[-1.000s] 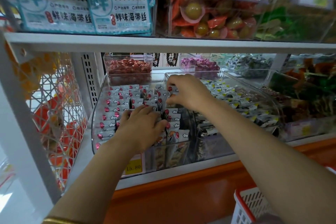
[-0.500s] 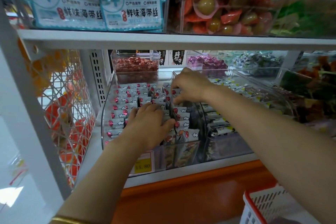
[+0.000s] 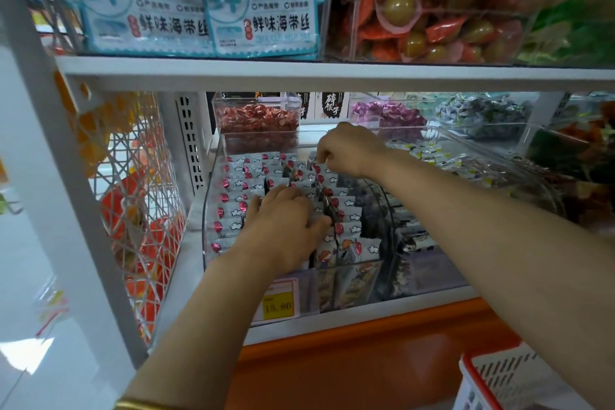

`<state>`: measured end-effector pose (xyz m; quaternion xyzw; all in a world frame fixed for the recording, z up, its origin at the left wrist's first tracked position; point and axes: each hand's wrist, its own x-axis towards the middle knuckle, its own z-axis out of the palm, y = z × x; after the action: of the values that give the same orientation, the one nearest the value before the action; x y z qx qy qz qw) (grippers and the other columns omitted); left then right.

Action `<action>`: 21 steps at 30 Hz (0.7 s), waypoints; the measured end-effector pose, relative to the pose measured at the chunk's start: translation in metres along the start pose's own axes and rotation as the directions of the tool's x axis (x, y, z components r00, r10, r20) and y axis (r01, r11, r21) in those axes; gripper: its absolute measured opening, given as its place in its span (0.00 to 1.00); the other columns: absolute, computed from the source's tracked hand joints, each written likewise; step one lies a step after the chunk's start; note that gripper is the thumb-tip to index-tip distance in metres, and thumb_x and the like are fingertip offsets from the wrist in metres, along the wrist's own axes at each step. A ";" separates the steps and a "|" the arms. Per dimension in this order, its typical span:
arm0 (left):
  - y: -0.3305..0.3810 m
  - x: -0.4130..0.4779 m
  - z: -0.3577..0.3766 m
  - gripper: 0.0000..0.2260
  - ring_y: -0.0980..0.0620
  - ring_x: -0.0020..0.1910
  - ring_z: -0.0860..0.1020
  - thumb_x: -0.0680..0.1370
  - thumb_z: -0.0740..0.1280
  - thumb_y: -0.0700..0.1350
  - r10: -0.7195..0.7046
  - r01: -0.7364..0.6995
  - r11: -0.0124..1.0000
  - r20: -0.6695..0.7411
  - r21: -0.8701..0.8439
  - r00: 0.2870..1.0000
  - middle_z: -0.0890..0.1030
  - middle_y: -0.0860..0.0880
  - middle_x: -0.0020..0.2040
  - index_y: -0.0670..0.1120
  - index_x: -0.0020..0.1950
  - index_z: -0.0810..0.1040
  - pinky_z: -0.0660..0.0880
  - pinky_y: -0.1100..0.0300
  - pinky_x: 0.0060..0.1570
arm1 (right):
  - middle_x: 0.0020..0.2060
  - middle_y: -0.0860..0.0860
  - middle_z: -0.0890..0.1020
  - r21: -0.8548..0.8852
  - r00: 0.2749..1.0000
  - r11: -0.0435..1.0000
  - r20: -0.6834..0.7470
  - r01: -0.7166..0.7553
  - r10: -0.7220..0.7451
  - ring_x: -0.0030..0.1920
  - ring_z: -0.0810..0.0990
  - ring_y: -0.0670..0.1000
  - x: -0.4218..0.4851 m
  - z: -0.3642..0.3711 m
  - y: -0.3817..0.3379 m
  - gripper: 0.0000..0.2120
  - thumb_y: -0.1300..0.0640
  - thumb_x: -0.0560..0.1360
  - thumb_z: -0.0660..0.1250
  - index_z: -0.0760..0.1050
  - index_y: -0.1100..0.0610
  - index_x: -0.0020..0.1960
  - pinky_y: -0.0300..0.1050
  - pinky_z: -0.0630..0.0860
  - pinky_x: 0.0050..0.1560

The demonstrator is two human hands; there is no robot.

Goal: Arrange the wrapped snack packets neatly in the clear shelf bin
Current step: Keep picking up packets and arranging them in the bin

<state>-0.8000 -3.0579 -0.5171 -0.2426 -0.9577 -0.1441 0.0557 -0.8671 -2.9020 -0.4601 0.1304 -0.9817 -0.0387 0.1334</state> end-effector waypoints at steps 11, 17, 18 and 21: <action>-0.001 -0.003 -0.008 0.16 0.44 0.64 0.66 0.80 0.57 0.52 -0.016 0.010 0.998 -0.104 -0.058 0.994 0.72 0.46 0.62 0.43 0.60 0.75 0.62 0.48 0.66 | 0.43 0.54 0.75 0.165 0.999 0.985 -0.007 -0.039 0.041 0.45 0.72 0.53 0.001 0.001 0.004 0.07 0.64 0.73 0.65 0.68 0.55 0.41 0.44 0.67 0.43; 0.002 -0.006 -0.012 0.15 0.44 0.62 0.69 0.80 0.59 0.47 -0.074 0.008 0.976 -0.296 -0.220 0.952 0.73 0.43 0.63 0.41 0.64 0.73 0.64 0.55 0.61 | 0.32 0.49 0.69 0.439 0.911 0.890 -0.308 -0.120 0.275 0.35 0.69 0.51 -0.042 -0.018 0.011 0.08 0.61 0.75 0.64 0.66 0.57 0.40 0.45 0.63 0.35; 0.003 -0.008 -0.013 0.17 0.44 0.62 0.69 0.80 0.59 0.47 -0.097 0.007 0.965 -0.329 -0.264 0.939 0.73 0.42 0.64 0.41 0.67 0.71 0.65 0.56 0.61 | 0.31 0.49 0.69 0.516 0.882 0.849 -0.344 -0.110 0.323 0.33 0.69 0.50 -0.053 -0.019 0.010 0.08 0.61 0.75 0.65 0.66 0.57 0.40 0.46 0.64 0.35; 0.010 -0.014 -0.016 0.19 0.49 0.58 0.73 0.81 0.58 0.49 -0.165 -0.012 0.885 -0.338 -0.465 0.926 0.74 0.48 0.62 0.45 0.71 0.66 0.69 0.58 0.55 | 0.35 0.57 0.74 0.784 0.820 0.618 -0.314 -0.060 0.478 0.34 0.76 0.53 -0.086 -0.024 0.002 0.07 0.62 0.76 0.65 0.68 0.60 0.42 0.54 0.77 0.39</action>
<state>-0.7829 -3.0610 -0.5014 -0.1786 -0.8777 -0.4112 0.1695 -0.7811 -2.8783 -0.4584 0.0238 -0.8485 0.4214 0.3191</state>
